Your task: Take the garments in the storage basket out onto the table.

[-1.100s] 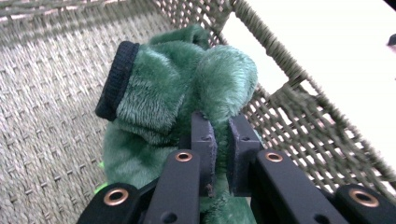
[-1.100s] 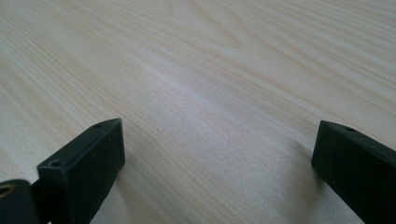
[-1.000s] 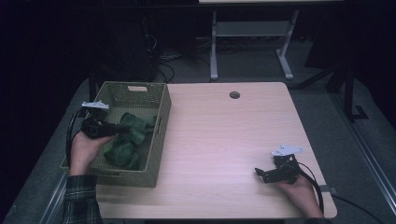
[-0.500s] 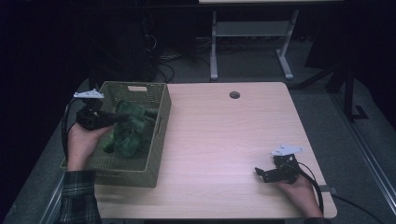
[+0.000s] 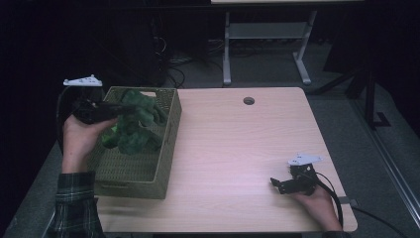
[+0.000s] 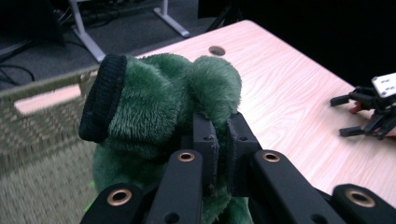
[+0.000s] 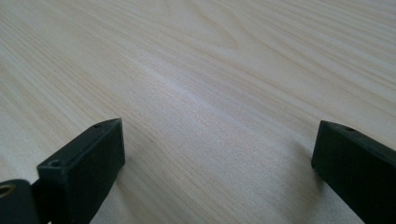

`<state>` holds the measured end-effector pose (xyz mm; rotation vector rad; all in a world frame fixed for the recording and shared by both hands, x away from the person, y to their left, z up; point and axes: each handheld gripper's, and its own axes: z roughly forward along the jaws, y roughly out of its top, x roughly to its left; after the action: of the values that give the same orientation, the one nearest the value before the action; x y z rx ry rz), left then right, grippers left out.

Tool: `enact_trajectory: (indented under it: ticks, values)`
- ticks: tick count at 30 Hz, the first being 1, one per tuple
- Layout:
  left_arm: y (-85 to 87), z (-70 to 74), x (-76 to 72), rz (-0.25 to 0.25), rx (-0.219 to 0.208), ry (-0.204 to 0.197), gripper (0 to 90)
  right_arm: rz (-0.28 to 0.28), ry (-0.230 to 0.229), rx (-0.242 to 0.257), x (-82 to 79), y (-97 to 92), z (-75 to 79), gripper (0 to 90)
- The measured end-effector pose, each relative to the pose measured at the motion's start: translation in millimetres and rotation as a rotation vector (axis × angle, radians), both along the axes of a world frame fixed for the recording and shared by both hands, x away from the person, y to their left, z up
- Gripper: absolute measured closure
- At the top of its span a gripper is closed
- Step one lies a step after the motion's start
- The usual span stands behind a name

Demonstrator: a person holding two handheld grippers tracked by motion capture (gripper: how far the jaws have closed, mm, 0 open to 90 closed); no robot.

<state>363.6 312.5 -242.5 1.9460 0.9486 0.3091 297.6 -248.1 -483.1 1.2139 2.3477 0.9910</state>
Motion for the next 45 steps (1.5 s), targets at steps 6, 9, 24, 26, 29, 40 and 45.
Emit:
enact_trajectory:
  ticks: [6, 9, 24, 26, 29, 40, 45]
  values:
    - [-14.6, 21.7, 0.3, -0.044, -0.034, -0.032, 84.5, -0.001, 0.0, 0.0, 0.0, 0.0, 0.0, 2.4]
    - [-22.2, 28.5, 0.6, -0.075, -0.053, -0.045, 84.5, -0.003, 0.004, 0.001, -0.2, 0.2, 0.1, 2.4]
    - [-76.2, 31.5, 5.0, -0.156, -0.081, -0.069, 84.5, -0.002, 0.004, 0.001, -0.2, 0.2, 0.1, 2.4]
    - [-85.2, 30.4, 5.3, -0.166, -0.081, -0.072, 84.5, -0.002, 0.003, 0.001, -0.2, 0.1, 0.1, 2.4]
    - [-96.1, 28.0, 6.1, -0.175, -0.079, -0.073, 84.5, -0.002, 0.004, 0.001, -0.3, 0.1, 0.1, 2.4]
    - [-132.5, 13.1, 8.4, -0.219, -0.096, -0.056, 84.5, -0.003, 0.004, 0.002, -0.3, 0.2, 0.1, 2.4]
    - [-148.8, 3.2, 8.4, -0.238, -0.093, -0.046, 84.6, -0.004, 0.004, 0.003, -0.3, 0.3, 0.1, 2.4]
